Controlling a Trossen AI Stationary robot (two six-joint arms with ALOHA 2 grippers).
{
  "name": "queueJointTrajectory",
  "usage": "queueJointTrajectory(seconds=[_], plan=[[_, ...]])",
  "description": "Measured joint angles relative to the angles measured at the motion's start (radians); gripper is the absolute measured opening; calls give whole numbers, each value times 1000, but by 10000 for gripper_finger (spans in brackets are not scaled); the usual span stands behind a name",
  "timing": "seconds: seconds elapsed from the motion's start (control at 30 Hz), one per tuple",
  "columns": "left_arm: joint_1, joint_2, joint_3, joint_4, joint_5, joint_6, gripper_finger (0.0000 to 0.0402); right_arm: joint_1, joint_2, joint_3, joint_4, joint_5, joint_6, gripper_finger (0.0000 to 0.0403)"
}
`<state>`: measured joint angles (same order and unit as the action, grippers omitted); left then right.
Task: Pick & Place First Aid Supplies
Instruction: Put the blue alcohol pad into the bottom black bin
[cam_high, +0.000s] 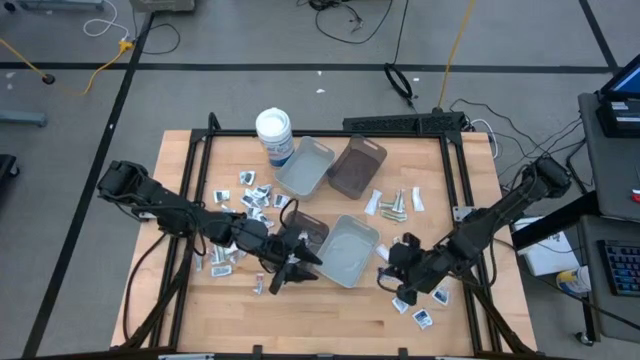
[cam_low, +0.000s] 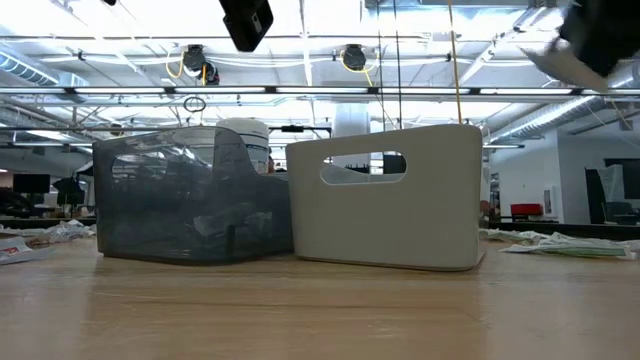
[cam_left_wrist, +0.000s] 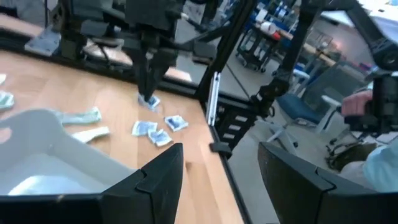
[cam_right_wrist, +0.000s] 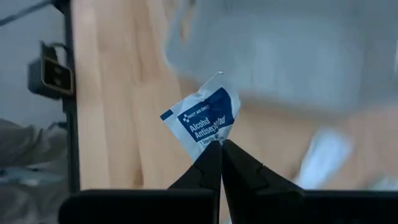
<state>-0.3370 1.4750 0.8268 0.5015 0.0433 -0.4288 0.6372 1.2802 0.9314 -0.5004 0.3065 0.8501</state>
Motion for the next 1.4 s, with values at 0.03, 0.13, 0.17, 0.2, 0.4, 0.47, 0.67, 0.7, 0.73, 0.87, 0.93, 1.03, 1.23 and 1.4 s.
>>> queueJointTrajectory(seconds=[0.03,0.13,0.17,0.2,0.4,0.47,0.67,0.7,0.73,0.87,0.93,1.03,1.23,1.4], plan=[[-1,-1,0,9,-3,4,214,-13,5,0,33,10,-37,0],[-7,-1,0,19,-33,29,214,-60,22,0,132,11,-120,0],[-10,-1,0,22,-48,49,214,-78,30,0,174,12,-139,0],[-14,-1,0,25,-66,73,214,-95,40,0,211,11,-154,0],[-32,-1,0,-10,-169,108,214,-192,120,0,480,5,-242,0],[-32,-1,0,-41,-199,78,214,-216,153,0,572,-5,-260,0],[-32,-1,1,-116,-271,-64,214,-262,237,0,747,-23,-263,0],[-31,-1,1,-126,-274,-84,214,-266,247,0,763,-22,-264,0],[-31,-1,1,-133,-278,-102,214,-269,257,0,777,-22,-267,0],[-30,-1,1,-185,-282,-158,214,-286,277,8,790,-22,-264,0],[-27,-1,1,-205,-281,-193,214,-288,282,13,786,-22,-275,0],[-21,-1,2,-237,-288,-225,214,-290,282,32,794,-23,-303,0],[-3,-1,1,-218,-313,-239,214,-297,292,40,786,-27,-311,0],[14,-1,1,-217,-298,-276,213,-296,291,40,791,-26,-316,0]])
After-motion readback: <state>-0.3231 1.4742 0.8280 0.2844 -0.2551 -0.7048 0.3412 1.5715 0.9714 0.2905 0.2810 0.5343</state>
